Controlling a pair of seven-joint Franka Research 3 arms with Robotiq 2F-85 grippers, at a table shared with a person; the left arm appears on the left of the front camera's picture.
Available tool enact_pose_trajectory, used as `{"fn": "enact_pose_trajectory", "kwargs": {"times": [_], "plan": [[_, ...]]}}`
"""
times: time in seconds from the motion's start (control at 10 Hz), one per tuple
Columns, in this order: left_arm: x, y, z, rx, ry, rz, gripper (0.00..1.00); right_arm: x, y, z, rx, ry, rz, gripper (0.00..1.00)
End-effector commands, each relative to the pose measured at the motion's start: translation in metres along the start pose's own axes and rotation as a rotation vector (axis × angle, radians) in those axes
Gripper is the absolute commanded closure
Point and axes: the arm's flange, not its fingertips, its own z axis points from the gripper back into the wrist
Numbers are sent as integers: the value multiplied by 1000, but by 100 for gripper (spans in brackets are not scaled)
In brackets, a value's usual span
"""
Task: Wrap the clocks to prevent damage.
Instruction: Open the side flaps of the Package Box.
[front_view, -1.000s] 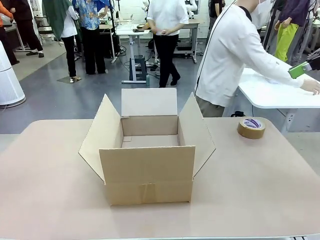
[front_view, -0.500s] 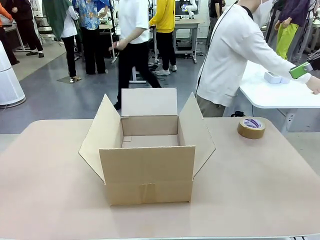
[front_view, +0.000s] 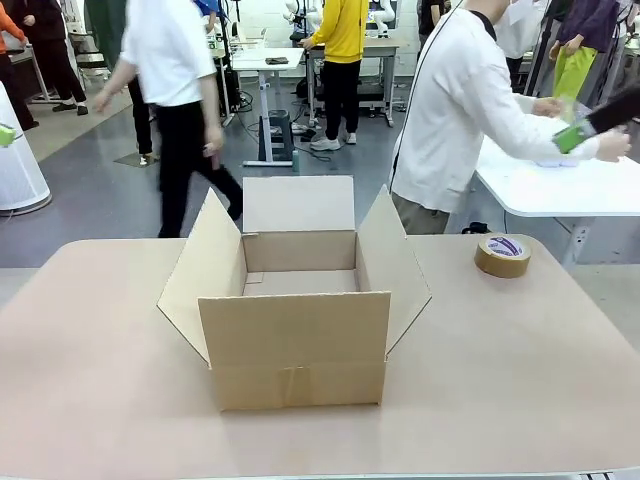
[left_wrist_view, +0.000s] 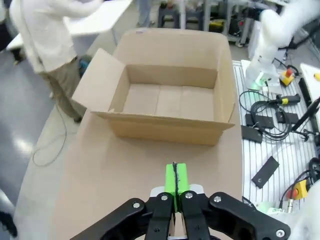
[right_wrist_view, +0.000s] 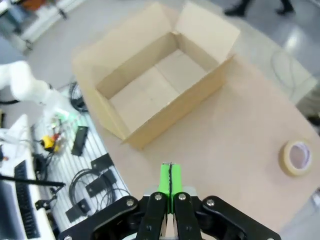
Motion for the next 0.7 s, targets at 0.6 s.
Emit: {"fn": "enact_pose_trajectory", "kwargs": {"times": [0.6], "plan": [[181, 16, -125, 33, 597, 714, 100, 161, 109, -86, -109, 573, -383, 99]]}}
